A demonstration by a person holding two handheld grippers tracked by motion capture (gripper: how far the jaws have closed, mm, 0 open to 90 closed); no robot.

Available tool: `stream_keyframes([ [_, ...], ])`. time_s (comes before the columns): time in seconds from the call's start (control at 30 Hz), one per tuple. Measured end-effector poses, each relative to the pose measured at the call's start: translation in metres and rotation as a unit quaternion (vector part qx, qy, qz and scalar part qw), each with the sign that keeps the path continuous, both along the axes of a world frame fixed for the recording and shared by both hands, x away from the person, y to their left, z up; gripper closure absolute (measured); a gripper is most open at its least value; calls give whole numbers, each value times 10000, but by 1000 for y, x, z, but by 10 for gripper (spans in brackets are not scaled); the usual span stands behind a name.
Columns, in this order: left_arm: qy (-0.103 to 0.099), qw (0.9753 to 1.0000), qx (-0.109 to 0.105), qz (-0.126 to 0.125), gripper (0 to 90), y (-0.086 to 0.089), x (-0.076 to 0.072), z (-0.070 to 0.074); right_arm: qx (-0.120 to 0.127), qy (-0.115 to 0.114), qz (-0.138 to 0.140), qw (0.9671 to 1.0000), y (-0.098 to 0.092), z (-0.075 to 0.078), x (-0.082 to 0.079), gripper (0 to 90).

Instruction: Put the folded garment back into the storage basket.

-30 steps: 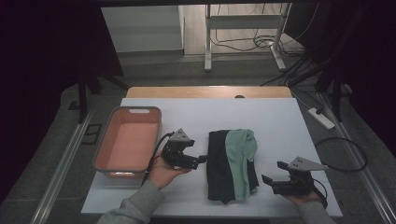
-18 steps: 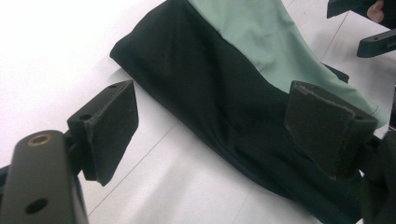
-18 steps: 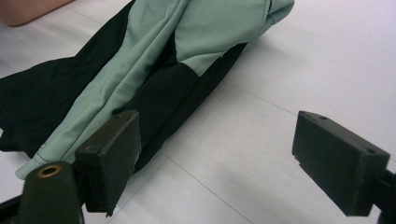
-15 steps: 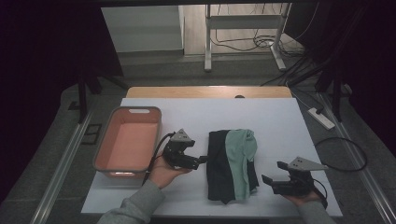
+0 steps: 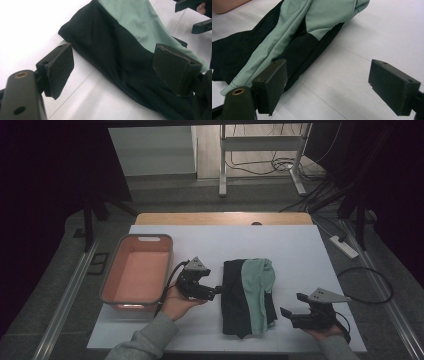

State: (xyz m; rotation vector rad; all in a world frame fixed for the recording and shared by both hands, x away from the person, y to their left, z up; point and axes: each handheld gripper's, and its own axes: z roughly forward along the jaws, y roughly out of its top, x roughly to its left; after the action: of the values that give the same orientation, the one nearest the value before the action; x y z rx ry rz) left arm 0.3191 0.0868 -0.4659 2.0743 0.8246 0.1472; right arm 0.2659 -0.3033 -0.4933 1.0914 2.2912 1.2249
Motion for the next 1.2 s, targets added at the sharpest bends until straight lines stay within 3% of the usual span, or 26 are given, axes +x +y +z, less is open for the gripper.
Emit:
stream_keyframes([
  [1.2, 2, 10000, -10, -32, 173, -10, 11, 2, 1, 25, -33, 10000, -1, 0, 0, 159],
])
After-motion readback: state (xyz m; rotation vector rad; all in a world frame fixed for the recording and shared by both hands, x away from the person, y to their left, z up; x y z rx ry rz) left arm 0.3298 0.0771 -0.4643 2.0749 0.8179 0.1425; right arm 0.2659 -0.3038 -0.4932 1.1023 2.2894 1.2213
